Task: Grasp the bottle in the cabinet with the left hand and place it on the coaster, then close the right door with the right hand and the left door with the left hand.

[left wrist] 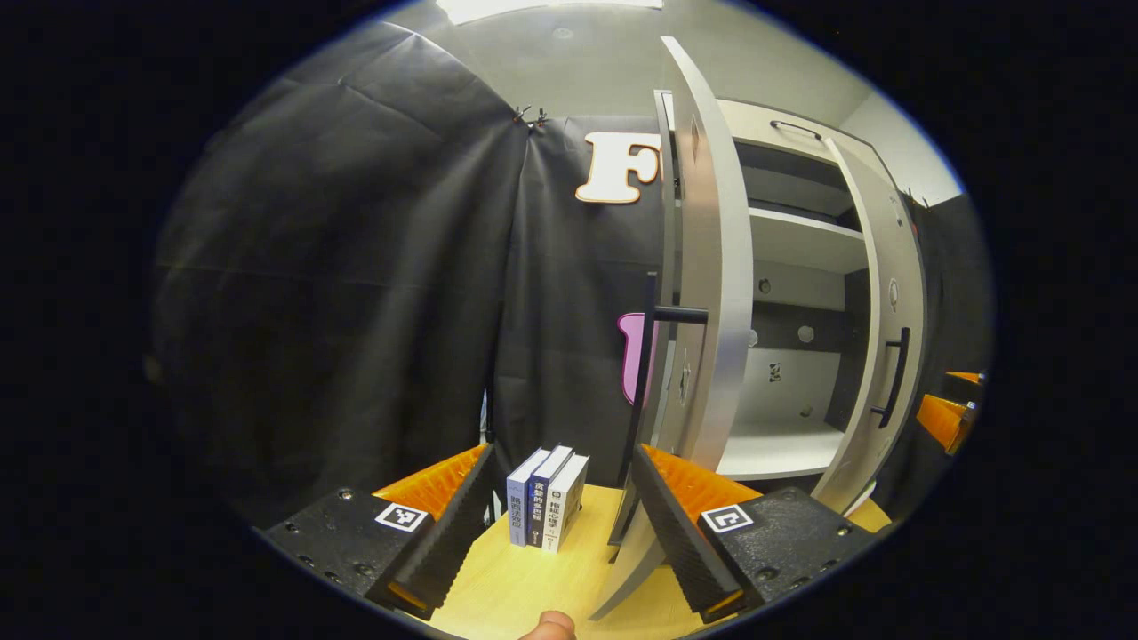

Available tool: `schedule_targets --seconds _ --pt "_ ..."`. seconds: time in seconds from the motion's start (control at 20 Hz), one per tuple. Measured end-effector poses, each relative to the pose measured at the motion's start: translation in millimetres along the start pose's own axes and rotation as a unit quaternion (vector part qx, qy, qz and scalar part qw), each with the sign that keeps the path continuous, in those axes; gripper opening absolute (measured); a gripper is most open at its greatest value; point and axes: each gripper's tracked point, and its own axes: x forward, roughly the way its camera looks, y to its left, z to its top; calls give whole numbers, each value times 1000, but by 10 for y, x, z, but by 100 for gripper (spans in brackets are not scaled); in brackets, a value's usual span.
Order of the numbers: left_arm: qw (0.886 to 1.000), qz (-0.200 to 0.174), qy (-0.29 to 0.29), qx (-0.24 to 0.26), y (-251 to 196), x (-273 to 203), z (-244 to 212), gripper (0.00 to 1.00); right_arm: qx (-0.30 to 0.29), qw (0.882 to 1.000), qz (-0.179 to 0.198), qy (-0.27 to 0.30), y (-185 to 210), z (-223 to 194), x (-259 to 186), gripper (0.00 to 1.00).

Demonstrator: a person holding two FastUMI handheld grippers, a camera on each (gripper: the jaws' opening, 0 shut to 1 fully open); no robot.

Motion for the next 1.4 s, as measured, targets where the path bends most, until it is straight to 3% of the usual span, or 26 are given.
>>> schedule_targets --seconds 0.15,0.2,0.4,0.6,0.8,1.35,1.4 --pt "1000 -5 1 5 -40 1 6 91 3 1000 -6 3 -64 -30 15 97" --pt "1000 -8 1 8 -58 -2 5 95 2 1000 -7 3 -80 -29 15 95" --pt "1000 -16 1 19 -111 -49 -2 95 1 1000 -8 4 -100 -44 36 97" --pt "1000 -21 4 -6 -177 -66 -29 95 3 1000 -2 5 -108 -44 20 97" --pt "998 -48 14 -47 -388 -111 -77 95 0 1000 3 7 -104 -55 9 97" --pt "992 -114 21 -44 -977 -110 -125 95 -6 1000 -19 11 -301 -70 -128 95" --pt "992 -120 22 -42 -1043 -103 -129 89 -9 1000 -22 11 -325 -66 -143 95"
